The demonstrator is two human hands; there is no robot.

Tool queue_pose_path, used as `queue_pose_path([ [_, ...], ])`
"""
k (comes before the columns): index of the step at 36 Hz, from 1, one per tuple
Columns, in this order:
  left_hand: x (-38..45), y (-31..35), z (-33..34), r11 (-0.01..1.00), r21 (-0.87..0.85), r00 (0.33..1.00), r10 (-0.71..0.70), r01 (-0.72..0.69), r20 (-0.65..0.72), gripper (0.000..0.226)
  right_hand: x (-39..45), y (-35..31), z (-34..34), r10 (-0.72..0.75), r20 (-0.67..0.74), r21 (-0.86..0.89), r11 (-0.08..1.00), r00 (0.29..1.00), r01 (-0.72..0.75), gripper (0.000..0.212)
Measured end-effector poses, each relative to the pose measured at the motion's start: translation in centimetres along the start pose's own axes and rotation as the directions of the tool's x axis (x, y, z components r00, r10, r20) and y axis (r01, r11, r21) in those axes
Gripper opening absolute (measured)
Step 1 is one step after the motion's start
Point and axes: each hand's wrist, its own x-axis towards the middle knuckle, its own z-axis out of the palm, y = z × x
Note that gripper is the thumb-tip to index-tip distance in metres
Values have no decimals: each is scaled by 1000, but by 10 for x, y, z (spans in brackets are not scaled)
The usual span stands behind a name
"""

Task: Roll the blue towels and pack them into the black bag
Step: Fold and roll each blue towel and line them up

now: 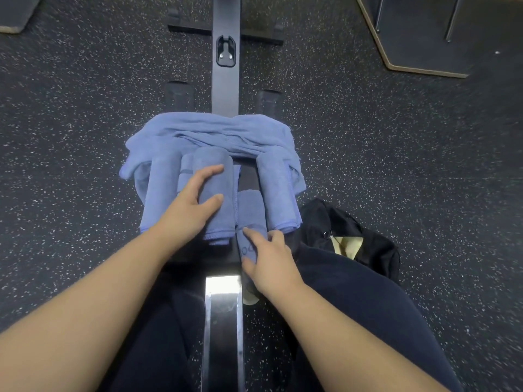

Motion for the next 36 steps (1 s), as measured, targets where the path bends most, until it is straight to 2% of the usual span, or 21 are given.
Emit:
queue_pose_path([
  [6,10,8,4,1000,-27,1000,7,-8,-14,54,2,6,-1,-28,12,4,1000,1000,28,54],
  [15,26,17,26,974,-227,999,-13,4,-37,50,7,12,-13,-27,88,105,994,996,18,47],
  [19,23,16,29,969,-248,1000,-14,8,-21,50,9,15,-30,-51,88,102,994,995,42,50],
  [21,21,16,28,965,-262,1000,-9,8,-6,50,10,17,-40,-49,37,77,996,998,46,48],
  [24,17,16,26,957,-288,999,-4,15,38,50,11,10,-56,-39,-117,208,976,992,62,41],
  [26,15,16,27,962,-272,998,8,9,62,51,12,0,-62,-39,-160,346,933,986,93,39],
  [31,8,26,37,933,-357,990,0,51,143,51,17,-20,-66,-38,-110,633,767,993,100,55],
  [36,2,33,42,907,-412,979,-2,87,202,50,21,-23,-64,-20,-140,715,690,990,116,57],
])
